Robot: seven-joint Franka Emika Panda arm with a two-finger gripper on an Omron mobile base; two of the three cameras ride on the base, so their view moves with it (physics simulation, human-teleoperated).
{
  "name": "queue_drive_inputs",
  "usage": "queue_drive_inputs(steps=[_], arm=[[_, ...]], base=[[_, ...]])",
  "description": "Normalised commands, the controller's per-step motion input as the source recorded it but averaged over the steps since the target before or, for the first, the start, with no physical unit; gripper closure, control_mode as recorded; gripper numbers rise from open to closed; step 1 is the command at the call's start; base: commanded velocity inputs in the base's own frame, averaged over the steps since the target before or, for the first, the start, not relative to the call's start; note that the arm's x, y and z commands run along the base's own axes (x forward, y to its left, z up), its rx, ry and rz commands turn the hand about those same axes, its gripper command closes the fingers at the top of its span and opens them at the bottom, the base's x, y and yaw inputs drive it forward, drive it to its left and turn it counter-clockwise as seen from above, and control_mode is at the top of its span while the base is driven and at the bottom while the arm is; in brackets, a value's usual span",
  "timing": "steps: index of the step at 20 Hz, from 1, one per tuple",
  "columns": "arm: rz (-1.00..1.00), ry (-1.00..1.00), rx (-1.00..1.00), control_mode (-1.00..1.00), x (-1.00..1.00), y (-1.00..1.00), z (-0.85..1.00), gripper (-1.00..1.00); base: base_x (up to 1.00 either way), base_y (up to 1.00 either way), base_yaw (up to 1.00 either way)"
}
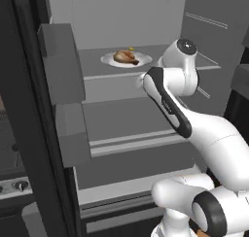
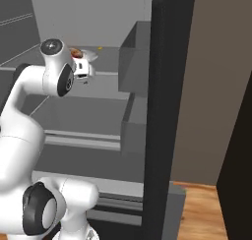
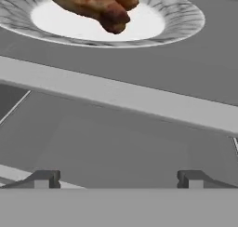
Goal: Retrieve the chicken drumstick from the fridge and place it on the saucepan with marinade on the stove.
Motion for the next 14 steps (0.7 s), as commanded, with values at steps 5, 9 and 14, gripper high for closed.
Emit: queue_drive_inputs(steps=[5,9,14], arm=[[0.0,0.0,0.0,1.0,0.0,0.0,0.0,-1.0],[0.0,0.0,0.0,1.0,0.0,0.0,0.0,-1.0],[0.0,0.0,0.0,-1.0,0.04,0.08,0.18,-1.0]], base=[[0.98,0.05,-0.1],[0.62,0.19,-0.06],[0.12,0.13,-0.01]])
